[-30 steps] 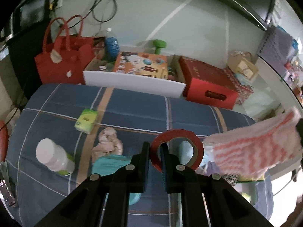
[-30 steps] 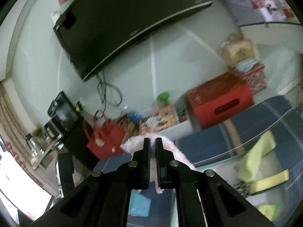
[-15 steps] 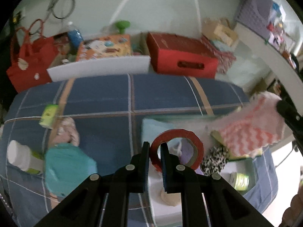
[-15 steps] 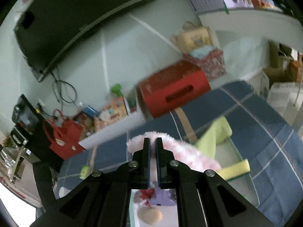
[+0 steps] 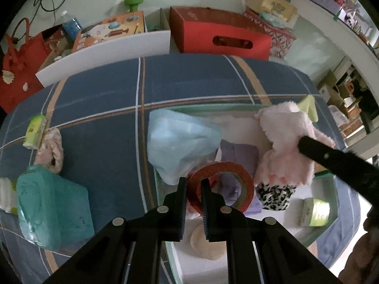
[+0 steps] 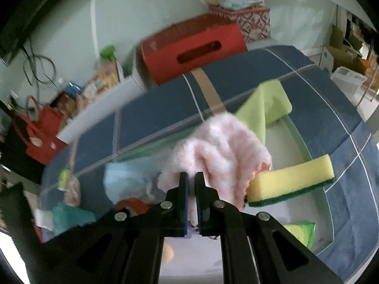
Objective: Organize soft objects
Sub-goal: 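Open both tools to drop the towel and tape ring into the tray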
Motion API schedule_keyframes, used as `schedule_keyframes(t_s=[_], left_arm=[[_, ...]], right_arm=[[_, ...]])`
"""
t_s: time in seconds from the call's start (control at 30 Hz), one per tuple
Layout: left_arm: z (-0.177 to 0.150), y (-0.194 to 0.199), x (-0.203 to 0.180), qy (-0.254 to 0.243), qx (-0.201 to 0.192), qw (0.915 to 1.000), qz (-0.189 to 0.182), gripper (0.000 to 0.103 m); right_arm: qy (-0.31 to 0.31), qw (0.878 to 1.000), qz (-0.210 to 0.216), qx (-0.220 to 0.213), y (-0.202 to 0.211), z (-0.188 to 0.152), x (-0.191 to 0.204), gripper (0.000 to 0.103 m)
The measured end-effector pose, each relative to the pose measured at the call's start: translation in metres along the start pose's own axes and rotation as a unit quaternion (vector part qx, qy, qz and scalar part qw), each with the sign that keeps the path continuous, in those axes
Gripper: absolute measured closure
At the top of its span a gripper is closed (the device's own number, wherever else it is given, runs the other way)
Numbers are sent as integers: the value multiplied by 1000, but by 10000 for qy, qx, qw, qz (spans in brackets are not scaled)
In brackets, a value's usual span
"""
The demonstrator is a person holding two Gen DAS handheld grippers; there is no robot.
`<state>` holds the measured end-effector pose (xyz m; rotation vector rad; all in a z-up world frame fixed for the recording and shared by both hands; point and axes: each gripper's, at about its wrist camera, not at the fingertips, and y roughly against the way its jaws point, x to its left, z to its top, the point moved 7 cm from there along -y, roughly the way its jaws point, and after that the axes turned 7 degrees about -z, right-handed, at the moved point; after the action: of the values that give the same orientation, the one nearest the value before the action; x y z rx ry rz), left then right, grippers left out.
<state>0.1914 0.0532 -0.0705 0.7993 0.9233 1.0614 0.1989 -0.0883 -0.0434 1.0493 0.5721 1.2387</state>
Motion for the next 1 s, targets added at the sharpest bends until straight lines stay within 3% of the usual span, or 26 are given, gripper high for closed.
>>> schedule_keyframes(t_s=[0.2, 0.53, 0.7, 0.8, 0.87, 1.0], left_arm=[[-5, -13, 1, -69, 123, 9998, 139, 90], [-3, -6, 2, -14, 114, 9999, 104, 88], [0, 3, 2, 13, 57, 9999, 102, 86], [3, 11, 3, 18, -36, 9999, 96, 73], [6, 17, 4, 49, -123, 9999, 93, 57], [11, 31, 12, 140, -298, 9993, 192, 51]], right_arm=[[135, 9992, -165, 340, -23, -10, 0, 96], [281, 9984, -406, 278, -16, -8, 0, 95], [281, 9984, -473, 142, -7, -2, 2, 81], [270, 9986, -448, 52, 1, 2, 1, 81], [280, 9986, -449, -40, 8, 4, 2, 81], [342, 9982, -439, -203, 20, 8, 5, 81]])
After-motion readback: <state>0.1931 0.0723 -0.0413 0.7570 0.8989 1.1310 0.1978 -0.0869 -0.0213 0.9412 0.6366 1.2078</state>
